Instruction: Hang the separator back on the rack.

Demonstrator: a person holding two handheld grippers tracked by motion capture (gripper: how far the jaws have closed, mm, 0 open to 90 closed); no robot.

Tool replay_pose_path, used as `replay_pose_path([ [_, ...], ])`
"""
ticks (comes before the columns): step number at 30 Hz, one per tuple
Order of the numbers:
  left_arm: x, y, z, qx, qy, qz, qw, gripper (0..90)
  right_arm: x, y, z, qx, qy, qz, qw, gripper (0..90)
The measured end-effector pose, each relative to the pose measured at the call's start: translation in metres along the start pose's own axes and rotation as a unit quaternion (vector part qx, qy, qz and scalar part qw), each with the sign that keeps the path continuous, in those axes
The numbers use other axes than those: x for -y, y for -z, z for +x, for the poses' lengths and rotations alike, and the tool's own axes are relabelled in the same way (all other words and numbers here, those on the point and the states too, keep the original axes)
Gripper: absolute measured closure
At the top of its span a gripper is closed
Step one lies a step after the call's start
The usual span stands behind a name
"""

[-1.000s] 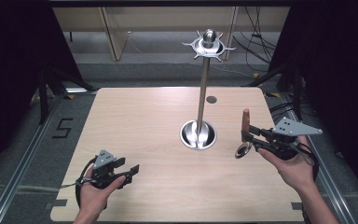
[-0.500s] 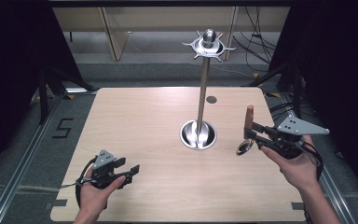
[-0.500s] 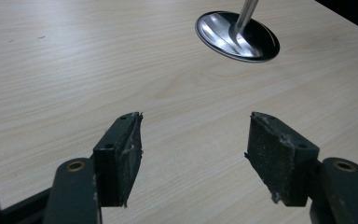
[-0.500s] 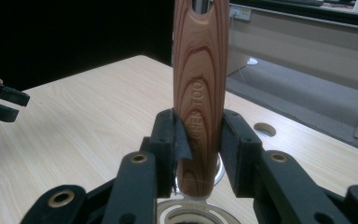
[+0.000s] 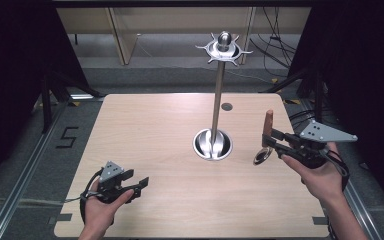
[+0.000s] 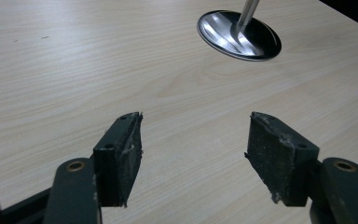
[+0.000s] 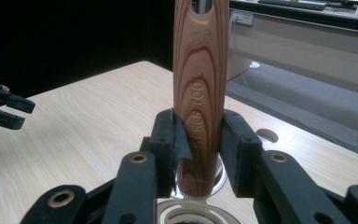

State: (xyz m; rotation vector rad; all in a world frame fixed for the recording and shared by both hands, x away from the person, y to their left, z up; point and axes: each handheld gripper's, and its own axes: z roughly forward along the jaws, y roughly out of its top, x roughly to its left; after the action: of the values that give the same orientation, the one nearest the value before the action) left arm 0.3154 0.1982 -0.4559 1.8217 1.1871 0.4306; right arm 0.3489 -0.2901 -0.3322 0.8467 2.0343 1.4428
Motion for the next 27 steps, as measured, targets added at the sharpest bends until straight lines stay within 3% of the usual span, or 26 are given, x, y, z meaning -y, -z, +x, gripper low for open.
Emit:
replay_pose_path([
  [1, 0.0, 0.0, 0.0, 0.0, 0.0, 0.0, 1.0, 34.7, 0.0, 0.001, 0.001, -0.004, -0.012, 0.005, 0.9999, 68.9],
  [5, 0.001, -0.001, -0.001, 0.003, 0.006, -0.002, 1.0, 34.7, -0.003, 0.001, 0.002, 0.004, -0.016, 0.001, 0.9999, 68.9],
  [7, 0.001, -0.001, -0.001, 0.001, 0.006, -0.003, 1.0, 34.7, -0.005, 0.001, 0.0, 0.001, -0.004, 0.004, 1.0, 68.9],
  [8, 0.0, -0.001, 0.0, 0.003, 0.002, -0.003, 1.0, 34.7, -0.006, 0.001, 0.003, 0.001, -0.017, 0.005, 0.9998, 68.9],
  [12, 0.001, -0.002, 0.0, 0.003, 0.005, -0.001, 1.0, 34.7, -0.013, -0.004, 0.005, -0.009, -0.024, 0.006, 0.9996, 68.9],
  [14, 0.001, -0.001, 0.0, 0.003, 0.004, 0.0, 1.0, 34.7, -0.015, -0.005, 0.006, -0.001, -0.026, 0.002, 0.9997, 68.9],
  [15, 0.0, 0.0, 0.0, -0.002, 0.002, 0.001, 1.0, 34.7, -0.018, -0.006, 0.007, -0.009, -0.023, 0.007, 0.9997, 68.9],
  [18, 0.001, 0.0, 0.0, 0.0, 0.003, -0.001, 1.0, 34.7, -0.023, -0.009, 0.007, -0.004, -0.018, 0.002, 0.9998, 68.9],
  [20, 0.001, 0.0, 0.0, 0.001, 0.002, -0.001, 1.0, 34.7, -0.025, -0.01, 0.01, -0.006, -0.035, 0.003, 0.9994, 68.9],
  [24, 0.0, 0.0, 0.0, 0.002, 0.0, -0.001, 1.0, 34.7, -0.029, -0.01, 0.011, -0.002, -0.022, -0.004, 0.9997, 68.9],
  [27, 0.001, 0.0, 0.0, 0.001, 0.001, -0.001, 1.0, 34.7, -0.032, -0.011, 0.012, -0.003, -0.026, -0.005, 0.9996, 68.9],
])
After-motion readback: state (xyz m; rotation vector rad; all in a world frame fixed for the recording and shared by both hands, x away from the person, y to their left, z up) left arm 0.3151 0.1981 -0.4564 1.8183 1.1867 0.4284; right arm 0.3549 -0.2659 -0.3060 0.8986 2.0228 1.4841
